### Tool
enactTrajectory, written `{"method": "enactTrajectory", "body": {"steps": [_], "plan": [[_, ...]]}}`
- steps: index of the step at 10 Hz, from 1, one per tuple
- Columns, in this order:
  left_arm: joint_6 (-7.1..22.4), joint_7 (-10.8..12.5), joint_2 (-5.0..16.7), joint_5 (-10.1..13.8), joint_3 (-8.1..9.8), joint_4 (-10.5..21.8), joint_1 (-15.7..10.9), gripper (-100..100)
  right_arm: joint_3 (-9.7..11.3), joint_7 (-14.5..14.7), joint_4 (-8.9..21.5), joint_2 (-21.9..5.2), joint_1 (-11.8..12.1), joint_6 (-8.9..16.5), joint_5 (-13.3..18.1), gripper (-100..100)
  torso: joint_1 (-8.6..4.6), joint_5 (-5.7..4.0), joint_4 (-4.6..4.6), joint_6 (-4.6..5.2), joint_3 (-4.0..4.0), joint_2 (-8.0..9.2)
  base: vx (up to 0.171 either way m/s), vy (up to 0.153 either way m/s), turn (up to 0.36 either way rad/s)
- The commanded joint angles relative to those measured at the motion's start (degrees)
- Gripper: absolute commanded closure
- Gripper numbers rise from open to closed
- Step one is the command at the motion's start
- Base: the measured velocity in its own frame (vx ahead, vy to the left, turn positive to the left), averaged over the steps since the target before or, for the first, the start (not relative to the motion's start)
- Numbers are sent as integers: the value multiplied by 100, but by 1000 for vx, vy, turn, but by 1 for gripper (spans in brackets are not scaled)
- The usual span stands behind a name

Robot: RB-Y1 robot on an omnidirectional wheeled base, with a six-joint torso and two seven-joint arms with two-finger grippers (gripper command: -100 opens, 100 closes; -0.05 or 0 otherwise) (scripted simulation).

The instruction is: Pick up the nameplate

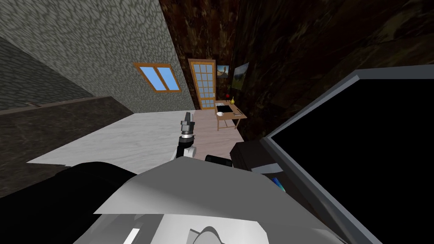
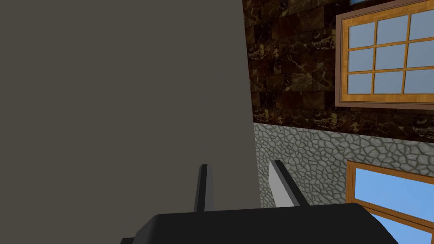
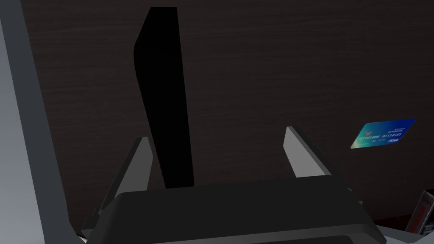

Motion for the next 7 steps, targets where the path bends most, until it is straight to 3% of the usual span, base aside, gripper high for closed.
{"method": "enactTrajectory", "body": {"steps": [1, 2, 3, 4, 6, 7], "plan": [[0, 0, 0, 0, 0, 0, 0, 0, -286, -158, 193, 286, 286, -36, 286, -100, 0, 0, 0, 0, 0, 0, -3, -1, 221], [0, 0, 0, 0, -1, 0, -1, 0, -512, -158, 193, 369, 318, -36, 405, -100, 2, 1, 0, -5, 0, 0, -6, -11, 125], [0, 0, 0, 0, 0, 0, 0, 0, -558, -158, 193, 369, 318, -36, 498, -100, -2, -5, 5, -7, 1, -1, -4, -6, -13], [0, 0, 0, 0, 0, 0, 0, 0, -796, -378, 441, 632, 585, -102, 702, -100, -5, -9, 7, -9, 2, -3, -2, 0, 241], [0, 0, 0, 0, 0, 0, 0, 0, -994, -378, 441, 723, 585, -102, 954, -100, -12, -22, 15, -19, 4, -8, -4, -11, 49], [0, 0, 0, 0, 0, 0, 0, 0, -1241, -598, 690, 978, 853, -169, 1160, -100, -14, -26, 17, -21, 3, -11, 1, 0, 226]]}}
